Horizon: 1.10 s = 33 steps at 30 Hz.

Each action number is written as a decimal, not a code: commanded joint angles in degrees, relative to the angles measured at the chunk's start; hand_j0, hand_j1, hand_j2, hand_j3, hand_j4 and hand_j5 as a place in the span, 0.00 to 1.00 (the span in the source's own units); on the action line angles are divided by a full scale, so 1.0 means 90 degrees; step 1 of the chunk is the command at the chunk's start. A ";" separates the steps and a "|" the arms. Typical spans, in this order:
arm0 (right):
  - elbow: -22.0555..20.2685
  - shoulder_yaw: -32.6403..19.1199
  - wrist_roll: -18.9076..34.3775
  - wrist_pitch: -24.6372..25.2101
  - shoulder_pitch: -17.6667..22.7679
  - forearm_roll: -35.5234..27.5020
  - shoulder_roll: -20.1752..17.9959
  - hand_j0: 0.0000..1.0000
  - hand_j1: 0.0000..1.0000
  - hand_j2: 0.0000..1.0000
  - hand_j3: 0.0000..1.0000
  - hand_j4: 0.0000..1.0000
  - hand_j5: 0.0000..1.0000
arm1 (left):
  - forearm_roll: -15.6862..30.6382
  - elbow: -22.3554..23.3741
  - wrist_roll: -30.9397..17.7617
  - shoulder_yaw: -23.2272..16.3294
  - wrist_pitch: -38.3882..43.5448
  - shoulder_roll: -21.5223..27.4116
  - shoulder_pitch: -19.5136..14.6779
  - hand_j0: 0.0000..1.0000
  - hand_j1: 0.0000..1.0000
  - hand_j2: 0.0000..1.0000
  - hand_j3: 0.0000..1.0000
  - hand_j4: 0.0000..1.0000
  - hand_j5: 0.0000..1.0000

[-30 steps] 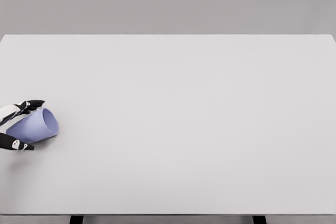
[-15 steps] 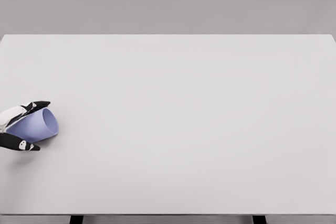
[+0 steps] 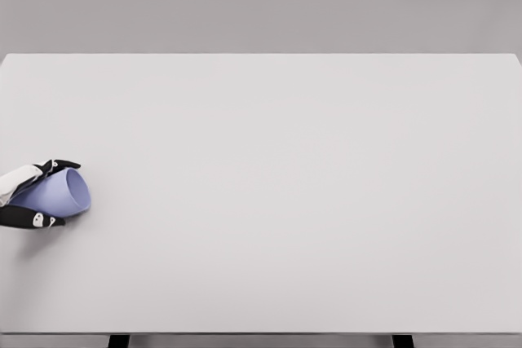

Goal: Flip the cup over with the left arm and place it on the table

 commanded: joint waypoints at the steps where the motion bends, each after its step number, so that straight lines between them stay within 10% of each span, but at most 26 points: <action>1: 0.0000 -0.0001 0.0001 -0.0001 0.0000 -0.0001 0.0000 1.00 1.00 1.00 1.00 1.00 1.00 | 0.0034 -0.0001 -0.0001 0.0005 -0.0008 0.0012 0.0000 0.68 0.68 0.68 0.68 0.68 0.68; 10: 0.0000 -0.0001 0.0001 -0.0001 0.0000 -0.0001 0.0000 1.00 1.00 1.00 1.00 1.00 1.00 | 0.0776 -0.0031 -0.0060 0.0015 -0.0213 0.0012 -0.0185 0.68 0.68 0.68 0.68 0.68 0.68; 20: 0.0000 -0.0001 0.0001 -0.0001 0.0000 -0.0001 0.0000 1.00 1.00 1.00 1.00 1.00 1.00 | 0.1880 -0.0011 -0.2042 0.0025 -0.0330 -0.0252 -0.0654 0.69 0.69 0.69 0.69 0.69 0.69; 33: 0.0000 -0.0001 0.0001 -0.0001 0.0000 -0.0001 0.0000 1.00 1.00 1.00 1.00 1.00 1.00 | 0.2808 0.0887 -0.3285 0.0152 -0.0301 -0.1228 -0.1347 0.70 0.70 0.70 0.70 0.70 0.70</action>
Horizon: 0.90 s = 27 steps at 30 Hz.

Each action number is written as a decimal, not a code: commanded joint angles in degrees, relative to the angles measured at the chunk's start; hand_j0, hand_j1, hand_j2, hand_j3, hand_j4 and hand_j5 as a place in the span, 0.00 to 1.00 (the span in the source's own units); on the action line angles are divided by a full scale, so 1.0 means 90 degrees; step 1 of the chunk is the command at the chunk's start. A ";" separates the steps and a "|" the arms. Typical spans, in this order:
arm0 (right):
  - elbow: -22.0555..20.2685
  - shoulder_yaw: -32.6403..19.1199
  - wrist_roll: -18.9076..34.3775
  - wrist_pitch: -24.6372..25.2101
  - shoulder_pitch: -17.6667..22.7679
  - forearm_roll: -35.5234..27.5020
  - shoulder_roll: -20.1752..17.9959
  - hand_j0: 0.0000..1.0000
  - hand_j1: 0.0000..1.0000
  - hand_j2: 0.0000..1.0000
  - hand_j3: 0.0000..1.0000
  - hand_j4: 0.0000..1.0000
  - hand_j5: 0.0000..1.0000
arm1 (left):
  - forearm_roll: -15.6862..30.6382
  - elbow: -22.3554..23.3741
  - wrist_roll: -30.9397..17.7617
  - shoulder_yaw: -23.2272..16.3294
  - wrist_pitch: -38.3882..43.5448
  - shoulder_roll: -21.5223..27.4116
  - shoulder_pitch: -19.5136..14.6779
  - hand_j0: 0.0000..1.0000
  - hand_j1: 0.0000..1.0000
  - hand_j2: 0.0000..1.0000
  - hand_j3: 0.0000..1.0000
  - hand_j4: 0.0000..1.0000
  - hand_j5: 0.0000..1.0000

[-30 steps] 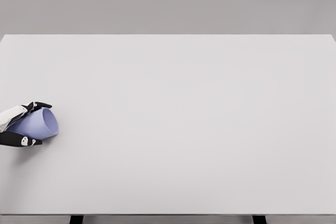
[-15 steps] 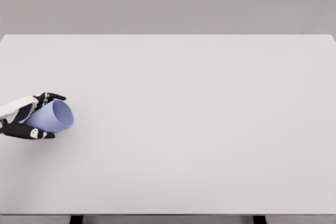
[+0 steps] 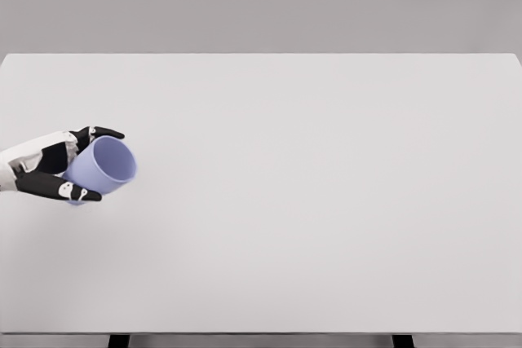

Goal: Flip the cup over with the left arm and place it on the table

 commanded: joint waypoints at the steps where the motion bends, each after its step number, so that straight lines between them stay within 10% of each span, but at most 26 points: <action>1: -0.0001 -0.0001 0.0001 -0.0001 0.0000 -0.0001 0.0000 1.00 1.00 1.00 1.00 1.00 1.00 | 0.0238 0.0369 -0.0166 -0.0004 0.0035 -0.0354 -0.0029 0.70 0.70 0.70 0.70 0.70 0.70; 27: -0.0001 -0.0001 0.0001 -0.0001 0.0000 -0.0001 0.0000 1.00 1.00 1.00 1.00 1.00 1.00 | 0.0746 0.1482 -0.0166 -0.0052 0.0162 -0.1916 -0.0830 0.73 0.73 0.73 0.73 0.73 0.73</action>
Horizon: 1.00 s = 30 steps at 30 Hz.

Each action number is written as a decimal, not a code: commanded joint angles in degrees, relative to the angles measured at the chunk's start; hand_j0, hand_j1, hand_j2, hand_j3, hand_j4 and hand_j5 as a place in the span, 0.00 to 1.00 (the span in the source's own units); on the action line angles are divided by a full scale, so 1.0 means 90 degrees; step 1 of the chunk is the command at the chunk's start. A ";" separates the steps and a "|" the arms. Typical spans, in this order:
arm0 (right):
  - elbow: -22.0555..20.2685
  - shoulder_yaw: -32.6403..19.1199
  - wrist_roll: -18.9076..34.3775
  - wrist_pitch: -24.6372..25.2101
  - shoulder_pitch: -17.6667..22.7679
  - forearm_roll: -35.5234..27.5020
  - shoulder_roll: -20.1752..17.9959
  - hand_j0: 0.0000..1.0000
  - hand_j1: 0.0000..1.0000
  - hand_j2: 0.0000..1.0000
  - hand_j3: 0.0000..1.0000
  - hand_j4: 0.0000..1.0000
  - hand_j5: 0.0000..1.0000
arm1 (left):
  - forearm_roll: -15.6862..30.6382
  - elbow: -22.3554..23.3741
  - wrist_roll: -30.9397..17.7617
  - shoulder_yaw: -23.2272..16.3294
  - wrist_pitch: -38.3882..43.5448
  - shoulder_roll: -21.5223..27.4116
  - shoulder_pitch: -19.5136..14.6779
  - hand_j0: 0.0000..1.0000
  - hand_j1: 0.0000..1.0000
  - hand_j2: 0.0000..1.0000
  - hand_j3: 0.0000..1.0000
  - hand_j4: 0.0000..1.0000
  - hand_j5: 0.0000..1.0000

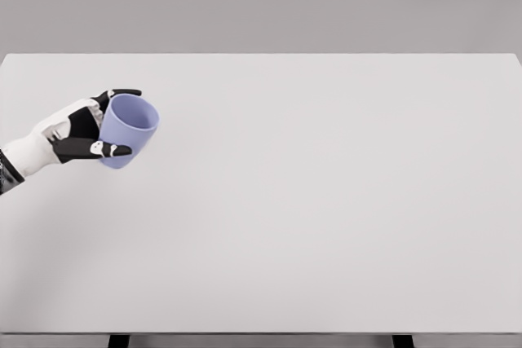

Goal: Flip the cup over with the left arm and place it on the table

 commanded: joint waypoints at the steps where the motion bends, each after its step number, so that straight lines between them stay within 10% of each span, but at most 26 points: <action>1: -0.0001 0.0000 0.0002 -0.0001 0.0000 -0.0001 0.0000 1.00 1.00 1.00 1.00 1.00 1.00 | 0.0031 0.0228 0.0000 -0.0015 0.0034 -0.0273 -0.0010 0.75 0.75 0.75 0.75 0.75 0.75; 30: -0.0001 0.0000 0.0002 -0.0001 0.0000 -0.0001 0.0000 1.00 1.00 1.00 1.00 1.00 1.00 | -0.0213 0.0678 0.0000 -0.0006 -0.0063 -0.0615 -0.0147 1.00 1.00 1.00 1.00 1.00 1.00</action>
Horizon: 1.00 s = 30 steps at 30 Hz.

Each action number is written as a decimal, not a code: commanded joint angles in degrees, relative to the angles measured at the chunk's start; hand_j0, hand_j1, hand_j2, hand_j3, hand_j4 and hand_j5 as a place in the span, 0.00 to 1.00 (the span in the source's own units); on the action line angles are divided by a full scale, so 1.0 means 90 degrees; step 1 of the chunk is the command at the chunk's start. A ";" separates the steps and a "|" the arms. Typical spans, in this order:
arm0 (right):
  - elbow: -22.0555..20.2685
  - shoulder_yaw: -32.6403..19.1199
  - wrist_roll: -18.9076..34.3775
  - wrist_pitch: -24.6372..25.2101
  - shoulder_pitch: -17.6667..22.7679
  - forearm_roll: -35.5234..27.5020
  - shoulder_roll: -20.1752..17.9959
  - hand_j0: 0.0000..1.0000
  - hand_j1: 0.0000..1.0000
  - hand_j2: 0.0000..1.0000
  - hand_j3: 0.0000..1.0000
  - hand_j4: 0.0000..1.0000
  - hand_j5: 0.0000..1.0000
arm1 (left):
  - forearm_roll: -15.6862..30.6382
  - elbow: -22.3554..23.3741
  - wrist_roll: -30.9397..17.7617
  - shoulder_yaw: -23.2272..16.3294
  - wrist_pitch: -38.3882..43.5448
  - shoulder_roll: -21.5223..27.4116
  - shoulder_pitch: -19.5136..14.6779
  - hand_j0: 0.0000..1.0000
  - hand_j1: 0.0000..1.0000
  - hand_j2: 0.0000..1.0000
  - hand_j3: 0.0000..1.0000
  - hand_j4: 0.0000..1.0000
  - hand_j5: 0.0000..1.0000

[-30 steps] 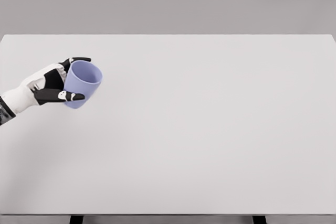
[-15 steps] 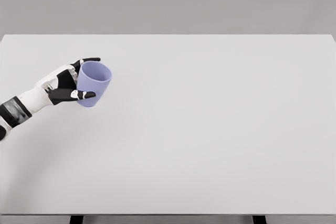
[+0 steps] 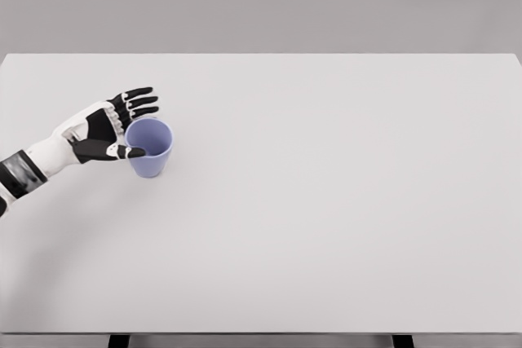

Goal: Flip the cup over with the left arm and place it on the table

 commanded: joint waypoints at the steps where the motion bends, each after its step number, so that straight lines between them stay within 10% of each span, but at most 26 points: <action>1: 0.0000 -0.0001 0.0001 -0.0001 0.0000 -0.0001 0.0000 1.00 1.00 1.00 1.00 1.00 1.00 | 0.0042 -0.0003 -0.0001 0.0031 -0.0012 0.0064 0.0000 1.00 1.00 1.00 1.00 1.00 1.00; 8: 0.0000 -0.0001 0.0001 -0.0001 0.0000 -0.0001 0.0000 1.00 1.00 1.00 1.00 1.00 1.00 | -0.0026 -0.0023 -0.0001 0.0051 0.0008 0.0805 -0.0273 1.00 1.00 1.00 1.00 1.00 1.00; 12: 0.0000 -0.0001 0.0001 -0.0001 0.0000 -0.0001 0.0000 1.00 1.00 1.00 1.00 1.00 1.00 | -0.1070 -0.0101 -0.0001 0.0051 -0.0022 0.1460 -0.0547 1.00 1.00 1.00 1.00 1.00 1.00; 30: 0.0000 -0.0001 0.0001 -0.0001 0.0000 -0.0001 0.0000 1.00 1.00 1.00 1.00 1.00 1.00 | -0.1511 -0.0365 -0.0001 0.0002 -0.0110 0.1451 -0.0508 1.00 1.00 1.00 1.00 1.00 1.00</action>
